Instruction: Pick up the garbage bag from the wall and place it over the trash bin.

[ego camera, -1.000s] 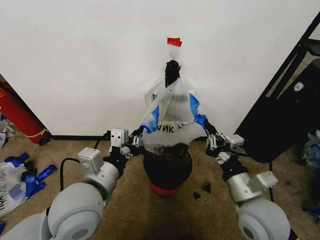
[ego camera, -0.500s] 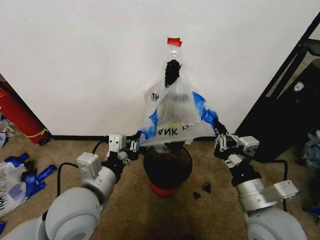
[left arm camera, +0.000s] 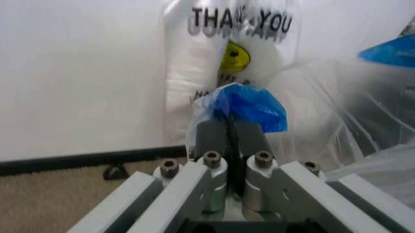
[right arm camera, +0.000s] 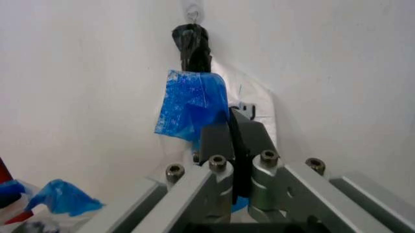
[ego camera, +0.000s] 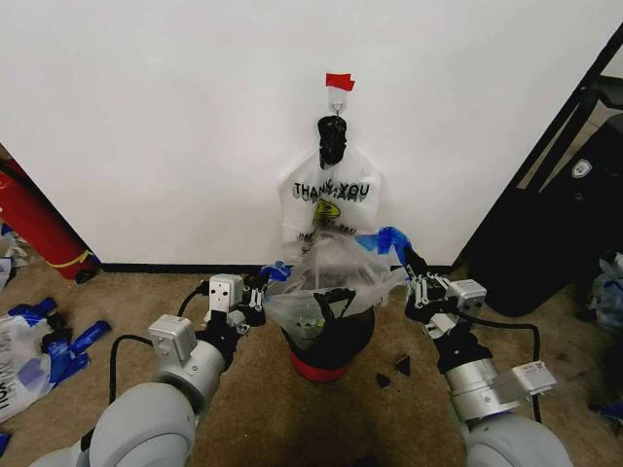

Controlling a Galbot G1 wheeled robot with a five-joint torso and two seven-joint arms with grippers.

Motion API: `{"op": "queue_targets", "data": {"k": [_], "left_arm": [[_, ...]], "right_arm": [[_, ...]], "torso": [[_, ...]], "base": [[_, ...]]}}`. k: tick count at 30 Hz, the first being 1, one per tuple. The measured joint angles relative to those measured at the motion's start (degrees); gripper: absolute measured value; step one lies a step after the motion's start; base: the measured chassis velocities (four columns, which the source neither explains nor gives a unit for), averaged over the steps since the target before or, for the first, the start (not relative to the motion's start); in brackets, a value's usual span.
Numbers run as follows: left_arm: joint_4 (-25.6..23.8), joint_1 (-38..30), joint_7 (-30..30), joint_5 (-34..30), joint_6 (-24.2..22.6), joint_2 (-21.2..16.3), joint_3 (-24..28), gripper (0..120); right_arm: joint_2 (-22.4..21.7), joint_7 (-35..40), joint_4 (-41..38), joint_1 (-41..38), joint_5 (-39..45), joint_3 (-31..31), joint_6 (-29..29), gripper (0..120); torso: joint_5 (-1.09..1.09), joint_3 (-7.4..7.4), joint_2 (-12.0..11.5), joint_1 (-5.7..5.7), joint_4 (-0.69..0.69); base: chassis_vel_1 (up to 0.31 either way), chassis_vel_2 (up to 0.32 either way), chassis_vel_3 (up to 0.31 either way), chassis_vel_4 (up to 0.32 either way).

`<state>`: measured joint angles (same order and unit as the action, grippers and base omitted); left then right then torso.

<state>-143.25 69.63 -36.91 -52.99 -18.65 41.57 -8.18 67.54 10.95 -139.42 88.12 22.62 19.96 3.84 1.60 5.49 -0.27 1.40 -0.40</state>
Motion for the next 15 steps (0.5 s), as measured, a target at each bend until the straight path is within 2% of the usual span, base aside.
{"op": "queue_targets", "data": {"k": [5,15], "left_arm": [[0.00,-2.14,-0.13,-0.02,0.14,-0.47,-0.57,0],[0.01,-2.46,-1.32,-0.38,-0.19,-0.45,-2.82,0]], "right_arm": [[1.35,0.64,0.12,-1.59,4.28,-1.70,0.90,0],[4.00,4.79,-0.85,-6.27,21.50,-5.47,5.25,0]], "torso": [[0.01,0.00,0.00,0.00,0.00],[0.01,0.01,0.00,0.00,0.01]], "base": [[0.000,0.000,0.000,0.000],[0.000,0.000,0.000,0.000]]}}
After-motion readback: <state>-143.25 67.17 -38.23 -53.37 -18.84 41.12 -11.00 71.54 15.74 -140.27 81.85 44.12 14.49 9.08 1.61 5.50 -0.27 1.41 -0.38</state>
